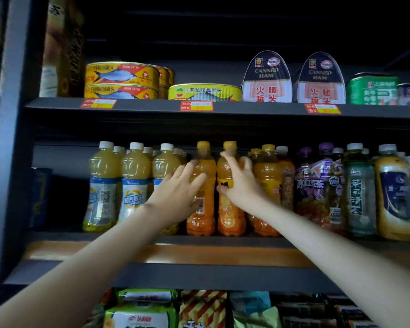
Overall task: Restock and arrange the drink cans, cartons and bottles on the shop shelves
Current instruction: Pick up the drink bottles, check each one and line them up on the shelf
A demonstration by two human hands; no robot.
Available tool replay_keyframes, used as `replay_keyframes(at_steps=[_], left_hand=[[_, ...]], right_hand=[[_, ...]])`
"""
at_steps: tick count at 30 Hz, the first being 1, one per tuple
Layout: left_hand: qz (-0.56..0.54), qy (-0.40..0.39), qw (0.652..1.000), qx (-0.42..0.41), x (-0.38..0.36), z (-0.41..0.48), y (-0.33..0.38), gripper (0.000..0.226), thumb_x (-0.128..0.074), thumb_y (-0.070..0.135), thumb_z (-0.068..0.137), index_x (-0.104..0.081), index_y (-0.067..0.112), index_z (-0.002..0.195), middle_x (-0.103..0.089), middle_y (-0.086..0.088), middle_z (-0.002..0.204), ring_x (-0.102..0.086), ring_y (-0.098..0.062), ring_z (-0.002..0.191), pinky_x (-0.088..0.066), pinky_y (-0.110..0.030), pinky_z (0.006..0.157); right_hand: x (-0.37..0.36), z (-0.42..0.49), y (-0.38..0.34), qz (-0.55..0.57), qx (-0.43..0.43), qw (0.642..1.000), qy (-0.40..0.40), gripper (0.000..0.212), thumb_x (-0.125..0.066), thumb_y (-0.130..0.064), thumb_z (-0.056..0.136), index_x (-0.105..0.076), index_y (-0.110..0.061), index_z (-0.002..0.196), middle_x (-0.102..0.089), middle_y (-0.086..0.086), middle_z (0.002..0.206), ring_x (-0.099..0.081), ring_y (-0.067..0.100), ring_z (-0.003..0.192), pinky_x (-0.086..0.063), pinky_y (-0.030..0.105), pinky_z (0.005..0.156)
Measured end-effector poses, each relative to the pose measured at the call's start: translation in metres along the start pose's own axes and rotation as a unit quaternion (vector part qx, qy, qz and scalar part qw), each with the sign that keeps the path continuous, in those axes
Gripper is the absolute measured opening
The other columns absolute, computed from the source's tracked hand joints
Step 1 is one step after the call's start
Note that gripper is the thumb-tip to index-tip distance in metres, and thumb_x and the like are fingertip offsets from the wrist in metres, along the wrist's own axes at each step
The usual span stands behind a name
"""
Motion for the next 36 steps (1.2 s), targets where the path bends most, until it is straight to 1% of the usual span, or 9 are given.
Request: replay_keyframes(at_steps=[7,10,13,17,20,25,28,33,36], left_hand=[[-0.121,0.072,0.989,0.036,0.022,-0.008,0.017,0.051,-0.052,0.039,0.094,-0.042,0.015,0.138,-0.027,-0.011,0.149,-0.033,-0.027,0.131,-0.040,-0.038,0.101],[-0.182,0.122,0.975,0.019,0.040,-0.019,0.038,0.053,-0.053,0.047,0.089,-0.052,0.012,0.128,-0.047,-0.012,0.133,-0.049,-0.029,0.116,-0.049,-0.040,0.089],[-0.221,0.138,0.965,-0.022,0.055,-0.029,0.065,0.063,-0.057,0.052,0.084,-0.049,0.011,0.130,-0.053,-0.008,0.127,-0.055,-0.027,0.111,-0.051,-0.039,0.089],[-0.355,0.127,0.926,-0.015,0.083,-0.038,0.099,0.075,-0.068,0.039,0.085,-0.032,0.013,0.145,-0.052,-0.004,0.134,-0.051,-0.019,0.119,-0.043,-0.024,0.091],[-0.439,0.113,0.891,0.000,0.109,-0.054,0.127,0.075,-0.068,0.036,0.086,-0.028,0.016,0.145,-0.049,0.004,0.132,-0.052,-0.011,0.115,-0.048,-0.022,0.089],[-0.483,0.056,0.869,0.086,0.125,-0.118,0.170,0.059,-0.074,0.037,0.078,-0.043,0.029,0.128,-0.061,0.013,0.100,-0.060,0.000,0.083,-0.047,-0.011,0.069],[-0.511,-0.017,0.844,0.160,0.112,-0.174,0.196,0.051,-0.080,0.041,0.071,-0.051,0.033,0.113,-0.064,0.016,0.082,-0.061,0.002,0.074,-0.043,-0.010,0.060],[-0.552,-0.146,0.773,0.277,0.070,-0.284,0.231,0.074,-0.066,0.063,0.054,-0.057,0.034,0.121,-0.071,0.009,0.093,-0.066,-0.004,0.084,-0.055,-0.033,0.078],[-0.547,-0.204,0.754,0.302,0.056,-0.338,0.244,0.070,-0.066,0.062,0.054,-0.061,0.026,0.113,-0.068,0.010,0.085,-0.063,0.004,0.084,-0.052,-0.021,0.077]], right_hand=[[0.046,-0.049,-0.011,0.068,0.119,0.987,0.088,0.077,-0.073,-0.022,0.085,-0.027,-0.054,0.139,-0.015,-0.002,0.156,-0.036,0.023,0.137,-0.046,0.038,0.103],[0.069,-0.079,-0.017,0.091,0.177,0.974,0.113,0.080,-0.075,-0.021,0.084,-0.025,-0.065,0.129,-0.015,-0.011,0.154,-0.027,0.002,0.134,-0.038,0.017,0.104],[0.092,-0.109,-0.030,0.072,0.240,0.955,0.157,0.077,-0.074,-0.020,0.083,-0.026,-0.051,0.134,-0.010,-0.023,0.149,-0.015,-0.012,0.136,-0.030,0.003,0.102],[0.138,-0.146,-0.045,0.142,0.274,0.924,0.226,0.071,-0.075,-0.029,0.082,-0.029,-0.044,0.135,-0.016,-0.011,0.152,-0.025,-0.007,0.136,-0.048,0.021,0.096],[0.169,-0.178,-0.052,0.184,0.267,0.915,0.240,0.074,-0.071,-0.027,0.082,-0.029,-0.056,0.135,-0.021,0.003,0.151,-0.032,0.001,0.136,-0.051,0.027,0.095],[0.177,-0.230,-0.035,0.279,0.145,0.940,0.133,0.081,-0.076,-0.025,0.078,-0.031,-0.059,0.136,-0.035,-0.001,0.146,-0.048,0.026,0.127,-0.051,0.051,0.093],[0.156,-0.280,-0.022,0.321,0.068,0.943,0.061,0.082,-0.080,-0.029,0.076,-0.032,-0.058,0.136,-0.036,-0.010,0.147,-0.051,0.020,0.125,-0.053,0.048,0.092],[0.100,-0.371,-0.009,0.334,-0.030,0.941,-0.041,0.080,-0.074,-0.036,0.076,-0.029,-0.056,0.139,-0.031,-0.021,0.147,-0.046,0.011,0.129,-0.049,0.045,0.099],[0.070,-0.417,-0.004,0.293,-0.055,0.949,-0.104,0.081,-0.067,-0.047,0.079,-0.018,-0.058,0.142,-0.019,-0.030,0.149,-0.024,-0.008,0.138,-0.036,0.025,0.109]])
Point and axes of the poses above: each hand's wrist, its own z-axis towards the middle knuckle, its own x-axis out of the back of the hand, y = z × x, the point moved 8 cm from there along z, towards the middle knuckle
